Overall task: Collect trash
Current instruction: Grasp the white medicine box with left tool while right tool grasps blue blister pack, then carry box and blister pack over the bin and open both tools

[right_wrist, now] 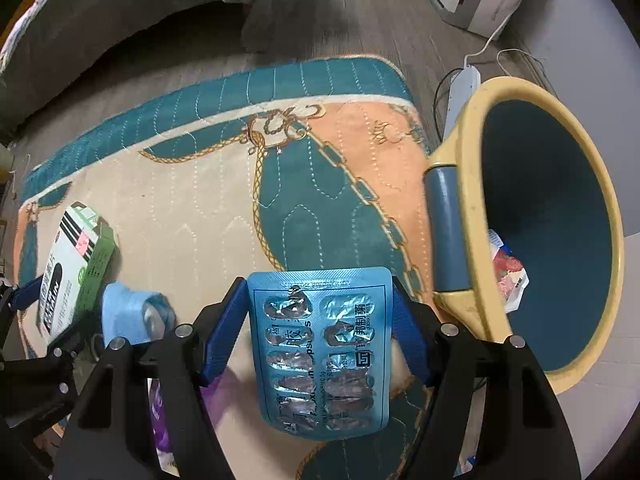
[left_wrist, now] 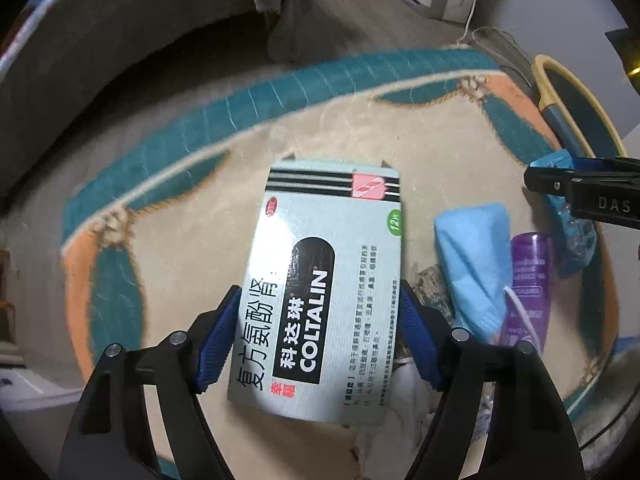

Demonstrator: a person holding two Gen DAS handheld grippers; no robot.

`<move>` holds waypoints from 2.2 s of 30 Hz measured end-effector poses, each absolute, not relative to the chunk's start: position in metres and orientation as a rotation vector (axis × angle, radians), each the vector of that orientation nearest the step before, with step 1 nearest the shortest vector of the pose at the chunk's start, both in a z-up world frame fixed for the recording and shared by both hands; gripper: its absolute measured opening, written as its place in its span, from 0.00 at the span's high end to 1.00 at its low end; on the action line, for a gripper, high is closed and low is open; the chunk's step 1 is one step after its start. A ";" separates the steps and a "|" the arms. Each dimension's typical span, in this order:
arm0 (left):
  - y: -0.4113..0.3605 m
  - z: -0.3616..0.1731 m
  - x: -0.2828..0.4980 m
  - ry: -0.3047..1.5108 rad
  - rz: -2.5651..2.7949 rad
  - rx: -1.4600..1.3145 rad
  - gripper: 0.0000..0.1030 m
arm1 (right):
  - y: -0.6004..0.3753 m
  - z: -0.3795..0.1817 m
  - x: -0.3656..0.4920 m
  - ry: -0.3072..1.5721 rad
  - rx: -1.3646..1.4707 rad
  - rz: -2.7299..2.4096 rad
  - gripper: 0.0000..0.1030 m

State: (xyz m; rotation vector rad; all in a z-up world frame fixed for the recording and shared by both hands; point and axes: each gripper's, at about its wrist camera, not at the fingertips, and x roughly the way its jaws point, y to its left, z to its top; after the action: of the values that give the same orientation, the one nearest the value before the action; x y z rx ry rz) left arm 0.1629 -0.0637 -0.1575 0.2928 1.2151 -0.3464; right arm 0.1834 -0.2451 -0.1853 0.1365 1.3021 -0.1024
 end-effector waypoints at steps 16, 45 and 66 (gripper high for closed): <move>-0.056 -0.107 0.126 0.978 -0.257 0.198 0.27 | -0.267 -0.109 0.130 1.070 0.097 -0.066 0.34; -0.212 -0.049 0.086 0.888 -0.479 0.321 0.26 | -0.406 -0.054 0.113 0.916 0.302 -0.177 0.34; -0.330 -0.064 0.128 0.887 -0.652 0.414 0.21 | -0.493 -0.080 0.109 0.899 0.554 -0.252 0.33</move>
State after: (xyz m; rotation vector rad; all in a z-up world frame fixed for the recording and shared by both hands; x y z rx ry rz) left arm 0.1275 -0.3299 -0.0635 0.4140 0.8868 -0.6515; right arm 0.1090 -0.4934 -0.0799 0.5538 0.8985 -0.2519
